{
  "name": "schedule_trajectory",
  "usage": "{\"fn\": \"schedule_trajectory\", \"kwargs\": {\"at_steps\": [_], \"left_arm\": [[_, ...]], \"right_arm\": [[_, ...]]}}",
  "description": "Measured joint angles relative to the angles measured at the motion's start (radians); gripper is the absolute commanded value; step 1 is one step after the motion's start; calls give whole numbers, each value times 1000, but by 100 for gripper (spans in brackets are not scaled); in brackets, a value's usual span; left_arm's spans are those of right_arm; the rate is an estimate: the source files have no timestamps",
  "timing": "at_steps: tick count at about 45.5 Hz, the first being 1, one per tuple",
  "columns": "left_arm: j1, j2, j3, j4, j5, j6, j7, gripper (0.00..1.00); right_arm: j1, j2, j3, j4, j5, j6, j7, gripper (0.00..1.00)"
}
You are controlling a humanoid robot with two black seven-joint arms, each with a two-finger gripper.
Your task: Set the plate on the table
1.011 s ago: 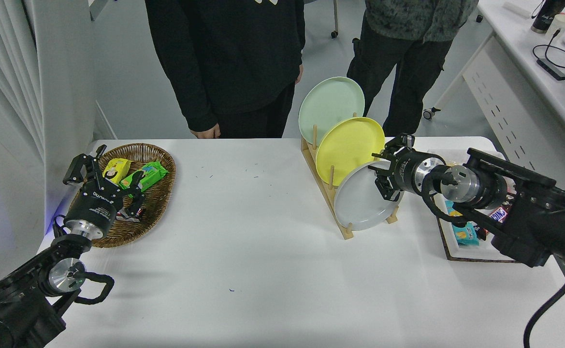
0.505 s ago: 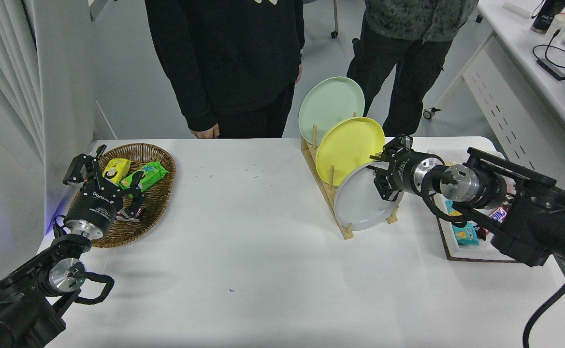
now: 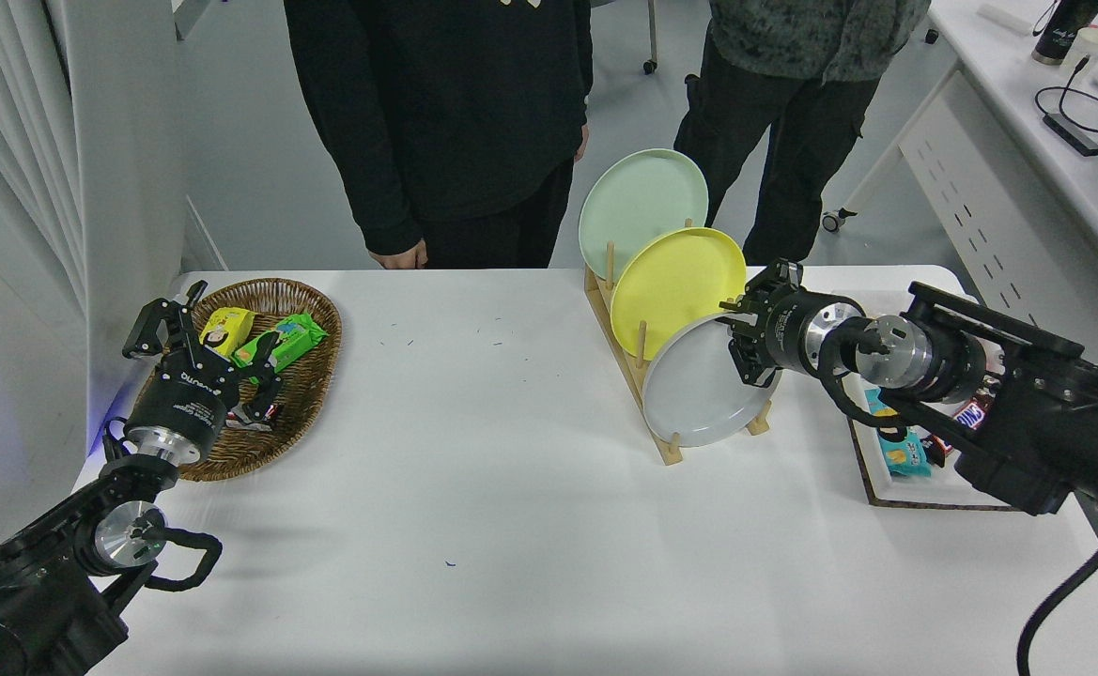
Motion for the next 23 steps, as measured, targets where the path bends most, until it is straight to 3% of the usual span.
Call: {"fn": "schedule_trajectory", "kwargs": {"at_steps": [11,23], "left_arm": [[0,0,0,0,0,0,0,98],[1,0,0,0,0,0,0,98]], "right_arm": [[11,-23,0,25,11,-14,-9,12],[25,-47,0,50,25,-25,-12,2]]}}
